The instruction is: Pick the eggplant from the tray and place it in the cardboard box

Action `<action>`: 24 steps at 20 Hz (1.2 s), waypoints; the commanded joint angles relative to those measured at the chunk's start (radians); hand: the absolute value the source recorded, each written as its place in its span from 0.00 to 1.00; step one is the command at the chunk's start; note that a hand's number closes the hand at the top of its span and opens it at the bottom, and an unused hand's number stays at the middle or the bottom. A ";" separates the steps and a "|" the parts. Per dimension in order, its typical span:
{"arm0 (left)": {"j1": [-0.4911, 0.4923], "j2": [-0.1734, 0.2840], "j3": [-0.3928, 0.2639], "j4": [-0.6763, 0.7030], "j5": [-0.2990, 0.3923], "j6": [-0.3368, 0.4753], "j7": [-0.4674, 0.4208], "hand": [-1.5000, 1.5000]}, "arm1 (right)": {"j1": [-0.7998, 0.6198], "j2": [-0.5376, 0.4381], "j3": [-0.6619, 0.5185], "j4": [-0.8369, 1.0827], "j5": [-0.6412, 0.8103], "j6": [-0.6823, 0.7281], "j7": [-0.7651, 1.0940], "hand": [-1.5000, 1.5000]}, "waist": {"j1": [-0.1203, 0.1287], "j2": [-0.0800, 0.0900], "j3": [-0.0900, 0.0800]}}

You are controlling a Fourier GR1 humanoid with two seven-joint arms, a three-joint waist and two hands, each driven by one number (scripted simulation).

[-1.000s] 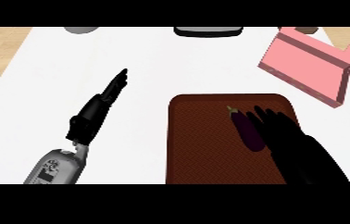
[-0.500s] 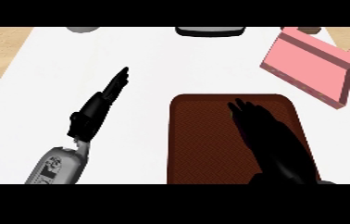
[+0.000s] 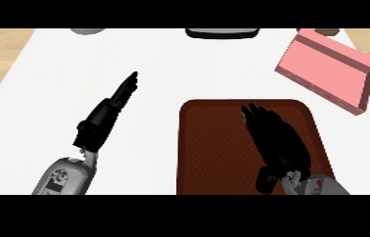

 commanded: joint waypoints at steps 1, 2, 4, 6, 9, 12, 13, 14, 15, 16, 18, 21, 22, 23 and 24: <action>0.044 -0.016 0.017 -0.046 -0.037 -0.012 0.012 0.50 | 0.071 0.017 -0.030 -0.017 0.057 0.022 -0.034 0.00 | -0.003 -0.001 0.000; -0.017 -0.012 0.061 0.059 0.001 -0.050 -0.031 0.50 | 0.103 0.020 0.000 0.022 0.101 -0.056 -0.080 0.00 | -0.005 0.000 0.000; 0.064 -0.008 0.042 -0.033 -0.025 -0.056 -0.025 0.50 | 0.007 0.048 -0.062 0.027 0.087 0.030 -0.083 0.00 | 0.000 -0.001 0.000; 0.037 0.005 0.064 -0.038 -0.010 -0.083 0.017 0.50 | -0.016 0.072 -0.058 0.189 0.141 -0.057 -0.181 0.00 | 0.002 0.000 0.000; 0.010 -0.025 0.085 -0.085 -0.028 -0.069 0.078 0.50 | 0.001 0.091 -0.103 0.115 0.151 0.006 -0.156 0.00 | -0.001 0.000 0.000; 0.061 -0.058 0.051 -0.073 -0.080 -0.056 0.022 0.50 | 0.035 0.066 -0.143 0.070 0.139 0.058 -0.184 0.00 | -0.002 -0.001 0.000; -0.004 -0.084 0.068 0.089 -0.092 -0.062 -0.062 0.50 | 0.031 0.105 -0.104 0.162 0.192 -0.004 -0.214 0.00 | -0.004 0.001 0.000; 0.007 -0.084 0.071 0.033 -0.088 -0.065 -0.040 0.50 | 0.010 0.117 -0.118 0.184 0.192 0.036 -0.204 0.00 | -0.002 0.000 0.000; 0.009 -0.083 0.078 0.021 -0.082 -0.066 -0.017 0.50 | 0.053 0.107 -0.100 0.231 0.222 -0.039 -0.260 0.00 | -0.002 0.000 0.000; -0.030 -0.044 0.123 0.030 -0.039 -0.127 0.000 0.50 | 0.063 0.097 -0.118 0.195 0.202 0.007 -0.254 0.00 | -0.003 0.000 0.000; 0.039 -0.093 0.065 -0.061 -0.092 -0.075 0.039 0.50 | 0.038 0.147 -0.101 0.223 0.236 0.029 -0.229 0.00 | 0.000 0.000 0.000; 0.040 -0.091 0.094 -0.075 -0.082 -0.098 0.062 0.50 | 0.084 0.134 -0.135 0.198 0.250 0.047 -0.243 0.00 | -0.002 -0.001 0.000; -0.003 -0.089 0.097 -0.009 -0.104 -0.100 0.027 0.50 | 0.025 0.197 -0.121 0.316 0.269 0.005 -0.250 0.00 | -0.001 0.001 0.000; -0.027 -0.111 0.111 0.006 -0.111 -0.085 0.024 0.50 | 0.049 0.160 -0.147 0.275 0.276 0.023 -0.279 0.00 | -0.003 0.000 0.000; 0.004 -0.070 0.143 -0.020 -0.068 -0.142 0.020 0.50 | 0.073 0.139 -0.144 0.238 0.277 0.060 -0.279 0.00 | -0.003 0.000 0.000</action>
